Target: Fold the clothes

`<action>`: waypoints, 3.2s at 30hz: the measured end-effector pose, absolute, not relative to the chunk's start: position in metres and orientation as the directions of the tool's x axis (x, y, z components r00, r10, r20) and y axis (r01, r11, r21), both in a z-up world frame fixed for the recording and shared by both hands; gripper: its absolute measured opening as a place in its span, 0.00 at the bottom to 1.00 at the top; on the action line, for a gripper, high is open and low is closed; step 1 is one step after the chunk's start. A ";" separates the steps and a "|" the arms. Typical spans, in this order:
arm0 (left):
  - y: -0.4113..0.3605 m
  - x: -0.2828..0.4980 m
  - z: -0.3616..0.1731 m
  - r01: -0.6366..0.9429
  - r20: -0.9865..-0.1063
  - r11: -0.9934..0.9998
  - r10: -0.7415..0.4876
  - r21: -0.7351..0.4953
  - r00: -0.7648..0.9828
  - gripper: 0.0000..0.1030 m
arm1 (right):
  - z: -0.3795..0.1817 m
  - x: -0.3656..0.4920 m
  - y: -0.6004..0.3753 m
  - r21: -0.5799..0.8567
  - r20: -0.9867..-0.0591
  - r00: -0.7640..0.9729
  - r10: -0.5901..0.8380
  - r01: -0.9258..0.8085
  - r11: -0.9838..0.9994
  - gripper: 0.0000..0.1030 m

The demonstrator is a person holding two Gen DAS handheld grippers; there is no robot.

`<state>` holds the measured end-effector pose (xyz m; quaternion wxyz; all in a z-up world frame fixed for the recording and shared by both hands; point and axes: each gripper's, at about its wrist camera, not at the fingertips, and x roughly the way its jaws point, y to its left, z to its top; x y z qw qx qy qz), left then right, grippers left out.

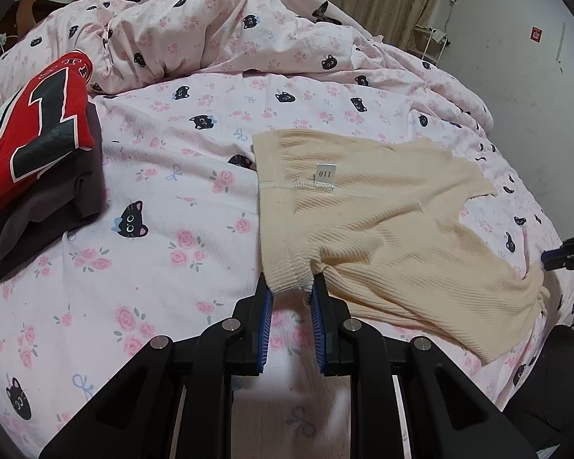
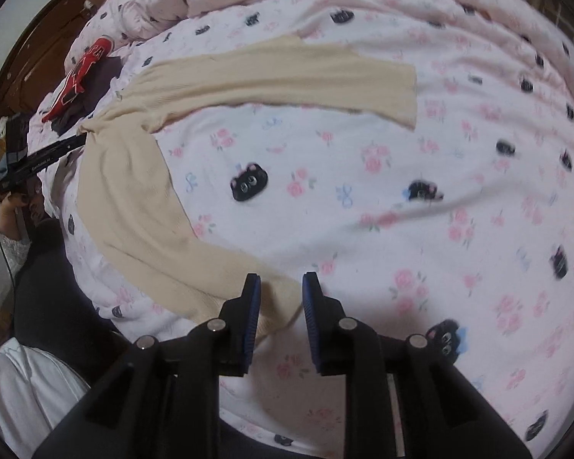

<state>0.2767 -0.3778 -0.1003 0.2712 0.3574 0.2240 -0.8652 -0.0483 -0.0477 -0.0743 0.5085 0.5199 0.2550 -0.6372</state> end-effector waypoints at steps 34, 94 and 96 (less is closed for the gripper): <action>-0.376 0.284 -0.108 0.646 -0.750 -0.741 -0.318 -0.186 -0.580 0.16 | -0.069 -0.073 0.004 0.151 -0.870 -0.176 -0.459 0.793 -0.590 0.29; -0.417 0.318 -0.129 0.565 -0.555 -0.184 -0.109 -0.804 -0.825 0.06 | -0.114 0.070 -0.039 -0.588 -0.721 -0.597 -0.351 0.796 -0.146 0.26; -0.417 0.318 -0.130 0.564 -0.554 -0.179 -0.108 -0.806 -0.826 0.06 | -0.123 0.072 -0.042 -0.620 -0.715 -0.615 -0.332 0.778 -0.105 0.26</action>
